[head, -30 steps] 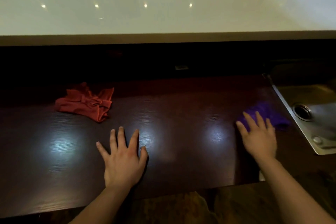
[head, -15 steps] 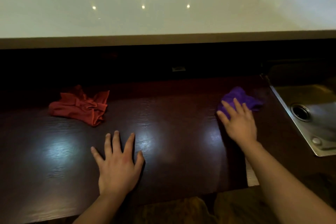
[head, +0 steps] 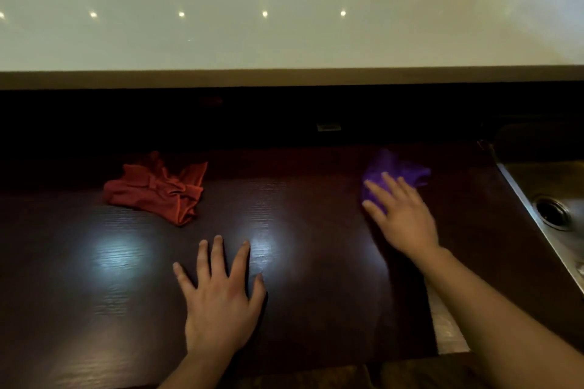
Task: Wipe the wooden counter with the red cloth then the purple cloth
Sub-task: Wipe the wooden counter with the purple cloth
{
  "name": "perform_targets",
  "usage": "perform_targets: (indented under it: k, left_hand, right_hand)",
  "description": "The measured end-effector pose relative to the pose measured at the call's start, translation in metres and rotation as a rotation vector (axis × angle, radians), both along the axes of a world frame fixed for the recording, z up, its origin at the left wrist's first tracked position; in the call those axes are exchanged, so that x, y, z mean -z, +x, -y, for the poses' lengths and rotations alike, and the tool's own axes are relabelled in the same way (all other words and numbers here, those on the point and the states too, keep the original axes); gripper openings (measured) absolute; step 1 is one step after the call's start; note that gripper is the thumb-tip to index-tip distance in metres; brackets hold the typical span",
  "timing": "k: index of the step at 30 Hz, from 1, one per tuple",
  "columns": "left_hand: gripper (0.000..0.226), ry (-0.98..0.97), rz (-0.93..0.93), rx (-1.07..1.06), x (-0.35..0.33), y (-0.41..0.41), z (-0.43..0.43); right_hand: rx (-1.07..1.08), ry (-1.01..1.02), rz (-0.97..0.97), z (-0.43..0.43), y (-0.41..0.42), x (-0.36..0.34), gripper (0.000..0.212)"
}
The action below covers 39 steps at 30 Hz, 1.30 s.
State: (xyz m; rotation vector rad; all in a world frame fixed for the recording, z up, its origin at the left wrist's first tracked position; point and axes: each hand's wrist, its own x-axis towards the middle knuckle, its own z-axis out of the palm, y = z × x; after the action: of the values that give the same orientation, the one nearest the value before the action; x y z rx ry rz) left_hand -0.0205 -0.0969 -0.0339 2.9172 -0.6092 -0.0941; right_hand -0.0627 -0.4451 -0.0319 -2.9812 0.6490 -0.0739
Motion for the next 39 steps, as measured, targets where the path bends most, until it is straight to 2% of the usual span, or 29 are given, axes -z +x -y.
perform_targets:
  k: [2,4,6,9,12,14,17,18,19,22,24,29,32,34,36,39]
  left_hand:
    - [0.064,0.01,-0.008,0.003,-0.001,0.0,0.002]
    - [0.063,0.016,-0.01,-0.001,-0.005,-0.002,0.002]
    - [0.063,0.021,-0.017,-0.003,-0.007,-0.002,0.002]
    - [0.062,0.001,-0.013,-0.002,-0.004,-0.001,0.0]
    - [0.062,-0.018,0.013,0.004,0.002,0.0,-0.001]
    - [0.061,-0.017,0.015,0.0,0.005,0.0,-0.001]
    - [0.06,-0.025,0.013,-0.002,0.004,0.001,-0.001]
    - [0.06,-0.028,0.009,-0.004,0.003,0.0,-0.001]
    - [0.059,-0.034,0.005,-0.005,0.003,0.0,-0.001]
    - [0.059,-0.066,0.007,-0.003,0.002,0.0,-0.003]
    - [0.059,-0.071,0.005,-0.001,0.001,0.0,-0.003]
    - [0.063,-0.065,-0.009,-0.008,-0.002,0.0,-0.001]
    - [0.064,-0.057,-0.01,-0.006,-0.003,-0.002,0.001]
    - [0.065,-0.065,-0.008,-0.009,-0.004,-0.002,0.001]
    - [0.066,-0.059,-0.008,-0.007,-0.005,-0.002,0.002]
    - [0.065,-0.062,-0.002,-0.006,-0.003,-0.003,0.001]
  right_hand:
    - [0.187,0.043,0.021,-0.001,0.039,-0.004,0.053]
    - [0.15,0.072,0.043,-0.039,0.071,-0.008,0.052]
    - [-0.055,0.089,0.038,-0.094,0.087,-0.009,0.051]
    - [-0.44,0.1,0.051,-0.171,0.057,0.004,0.051]
    - [-0.617,0.093,0.063,-0.161,0.046,0.007,0.05]
    - [-0.55,0.034,0.084,-0.143,0.084,0.003,0.05]
    - [-0.182,0.14,0.038,-0.155,0.145,-0.008,0.05]
    - [-0.13,0.164,0.043,-0.165,0.155,-0.008,0.05]
    - [-0.151,0.173,0.048,-0.171,0.156,-0.01,0.049]
    - [-0.389,0.123,0.025,-0.144,0.115,-0.006,0.049]
    - [-0.359,0.089,0.026,-0.083,0.078,-0.004,0.048]
    - [0.295,0.064,-0.011,0.089,-0.031,-0.014,0.054]
    - [0.444,0.077,0.037,0.078,-0.06,-0.017,0.051]
    - [0.384,0.03,0.045,0.032,-0.073,-0.013,0.045]
    - [0.194,-0.025,-0.023,-0.027,-0.087,-0.006,0.053]
    - [-0.105,0.037,0.056,-0.077,-0.11,0.008,0.05]
